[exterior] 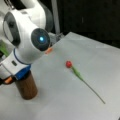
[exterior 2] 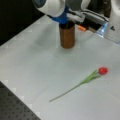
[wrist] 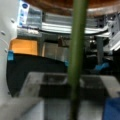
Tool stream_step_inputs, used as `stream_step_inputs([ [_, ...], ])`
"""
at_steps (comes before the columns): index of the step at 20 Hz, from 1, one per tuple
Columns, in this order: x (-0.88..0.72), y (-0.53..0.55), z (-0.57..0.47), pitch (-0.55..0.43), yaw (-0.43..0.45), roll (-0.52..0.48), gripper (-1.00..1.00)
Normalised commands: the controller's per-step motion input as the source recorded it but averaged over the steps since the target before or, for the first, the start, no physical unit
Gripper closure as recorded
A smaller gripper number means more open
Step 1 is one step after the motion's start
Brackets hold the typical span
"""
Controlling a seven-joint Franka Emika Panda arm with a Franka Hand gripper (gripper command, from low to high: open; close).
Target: Flower insertion into a vase
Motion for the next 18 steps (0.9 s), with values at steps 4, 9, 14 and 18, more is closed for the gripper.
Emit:
stream_step_inputs([
  [4, 0.29, 0.02, 0.01, 0.038, -0.163, 0.029, -1.0],
  [9, 0.33, 0.01, 0.06, 0.069, -0.154, 0.017, -1.0],
  [14, 0.37, 0.08, 0.06, 0.006, -0.156, 0.01, -1.0],
  [18, 0.5, 0.22, 0.07, -0.211, -0.192, 0.01, -1.0],
])
